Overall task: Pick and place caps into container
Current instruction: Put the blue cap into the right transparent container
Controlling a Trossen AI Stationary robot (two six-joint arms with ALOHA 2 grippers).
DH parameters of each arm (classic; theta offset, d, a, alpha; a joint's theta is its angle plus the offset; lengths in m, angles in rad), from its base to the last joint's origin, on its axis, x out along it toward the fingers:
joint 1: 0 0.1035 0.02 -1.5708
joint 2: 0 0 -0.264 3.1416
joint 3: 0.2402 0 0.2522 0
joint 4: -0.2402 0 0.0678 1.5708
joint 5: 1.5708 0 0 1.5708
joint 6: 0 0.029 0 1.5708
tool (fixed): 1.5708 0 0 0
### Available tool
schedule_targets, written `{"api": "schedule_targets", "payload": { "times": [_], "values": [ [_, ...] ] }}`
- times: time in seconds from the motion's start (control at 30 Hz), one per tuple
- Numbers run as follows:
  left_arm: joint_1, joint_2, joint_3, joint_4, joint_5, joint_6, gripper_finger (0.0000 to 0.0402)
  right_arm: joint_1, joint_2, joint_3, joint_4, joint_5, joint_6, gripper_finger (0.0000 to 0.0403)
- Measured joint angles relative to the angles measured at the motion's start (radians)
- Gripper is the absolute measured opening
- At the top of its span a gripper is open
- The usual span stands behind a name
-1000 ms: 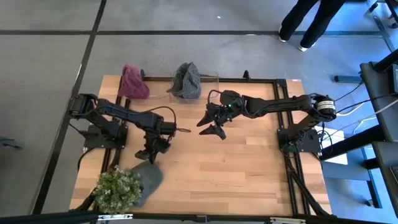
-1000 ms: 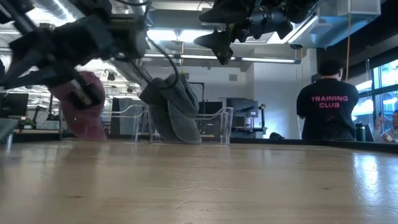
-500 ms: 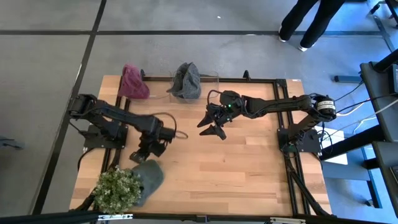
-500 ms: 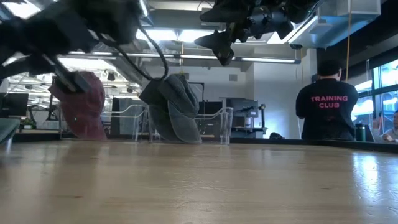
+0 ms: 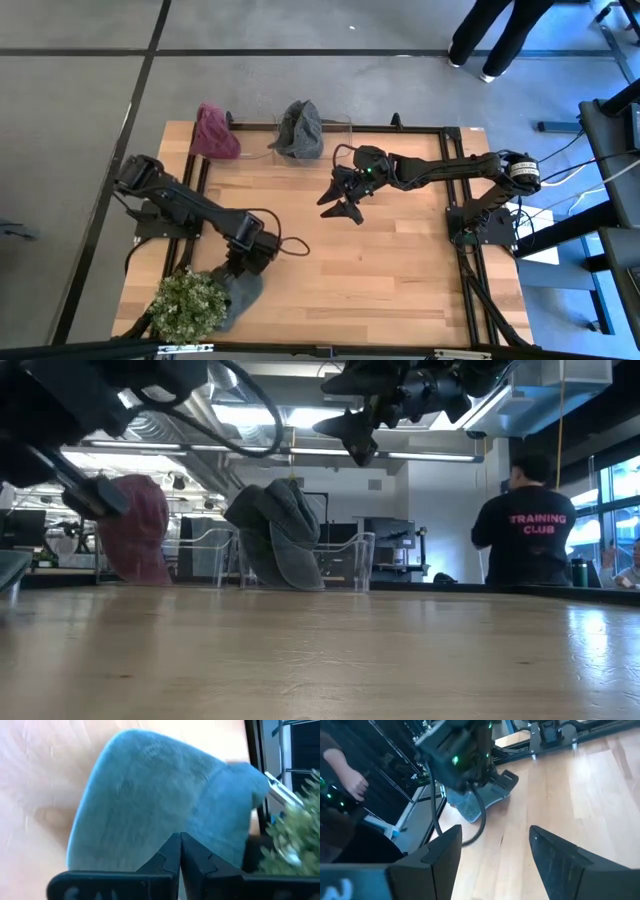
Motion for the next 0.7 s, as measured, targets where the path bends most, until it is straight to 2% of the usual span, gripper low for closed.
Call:
{"api": "schedule_targets", "payload": {
  "times": [0.13,0.3,0.47,0.63,0.7],
  "values": [
    [-0.017,0.076,0.001,0.025,-0.012,0.014,0.0003,0.002,0.0,0.0,0.0,0.0,0.039,0.0233],
    [-0.007,0.145,0.003,0.072,-0.137,0.041,0.0003,0.01,0.0,0.0,0.0,0.006,0.08,0.0233],
    [0.052,0.149,0.029,0.175,-0.321,0.058,0.0003,0.013,0.0,0.0,-0.009,-0.004,0.117,0.0233],
    [0.115,0.154,0.092,0.317,-0.551,0.161,0.0003,-0.014,-0.004,0.0,-0.11,-0.02,0.117,0.0233],
    [0.135,0.156,0.105,0.401,-0.588,0.209,0.0003,-0.037,-0.009,0.0,-0.15,-0.019,0.115,0.0233]
  ]
}}
